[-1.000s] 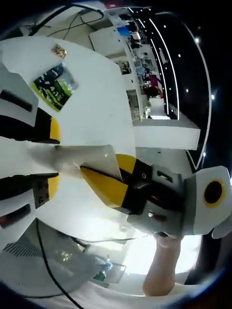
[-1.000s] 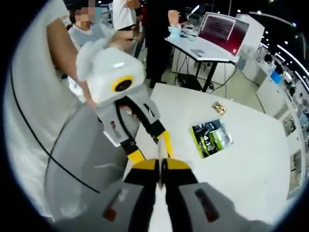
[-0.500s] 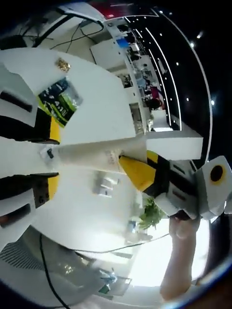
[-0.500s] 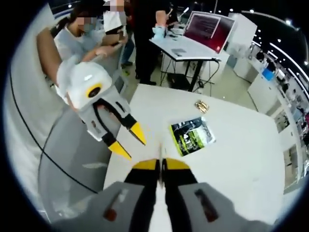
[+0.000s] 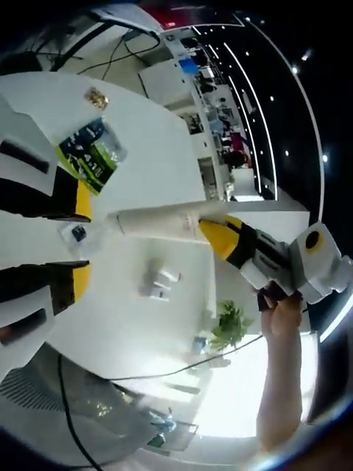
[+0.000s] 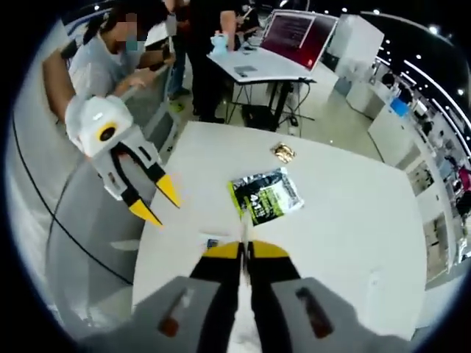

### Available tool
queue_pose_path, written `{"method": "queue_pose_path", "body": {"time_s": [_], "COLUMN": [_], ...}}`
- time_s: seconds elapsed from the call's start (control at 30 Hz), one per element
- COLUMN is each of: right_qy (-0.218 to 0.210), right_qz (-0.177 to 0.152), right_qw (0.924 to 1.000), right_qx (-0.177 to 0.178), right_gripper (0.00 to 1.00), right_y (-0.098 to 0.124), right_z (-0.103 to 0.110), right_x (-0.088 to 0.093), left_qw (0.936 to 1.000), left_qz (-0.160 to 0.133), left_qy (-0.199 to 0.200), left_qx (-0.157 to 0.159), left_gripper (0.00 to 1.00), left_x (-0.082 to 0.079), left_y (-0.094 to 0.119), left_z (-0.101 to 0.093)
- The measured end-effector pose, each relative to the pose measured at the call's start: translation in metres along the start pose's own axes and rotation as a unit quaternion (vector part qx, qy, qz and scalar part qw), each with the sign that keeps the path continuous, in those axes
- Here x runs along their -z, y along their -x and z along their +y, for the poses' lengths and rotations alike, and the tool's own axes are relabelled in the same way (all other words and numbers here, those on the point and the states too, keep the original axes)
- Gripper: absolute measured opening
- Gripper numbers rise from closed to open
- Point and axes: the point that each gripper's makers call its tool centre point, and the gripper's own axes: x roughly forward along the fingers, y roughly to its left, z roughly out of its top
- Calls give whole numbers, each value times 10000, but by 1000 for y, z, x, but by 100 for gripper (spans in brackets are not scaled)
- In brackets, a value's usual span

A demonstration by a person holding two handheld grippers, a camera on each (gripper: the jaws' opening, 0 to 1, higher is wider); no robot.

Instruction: Arrange the skincare products in the storage area until every visible bottle or jar stands upright without overlapping.

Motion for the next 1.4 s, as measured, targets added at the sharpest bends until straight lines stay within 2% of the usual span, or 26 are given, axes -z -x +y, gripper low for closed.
{"method": "queue_pose_path", "body": {"time_s": [0.33, 1.0, 1.4], "right_qy": [15, -39, -9], "right_qz": [79, 153, 337], "right_qw": [10000, 9995, 9991], "right_qx": [6, 260, 251], "right_gripper": [2, 2, 1], "right_y": [-1, -7, -19], "right_z": [-27, -85, -103], "right_x": [1, 3, 14], "left_qw": [10000, 9998, 9996], "left_qz": [34, 74, 137], "left_qy": [-47, -106, -99], "left_qx": [58, 179, 205], "left_gripper": [21, 19, 19], "left_x": [2, 5, 9], "left_y": [-1, -2, -2], "left_z": [-3, -6, -6]}}
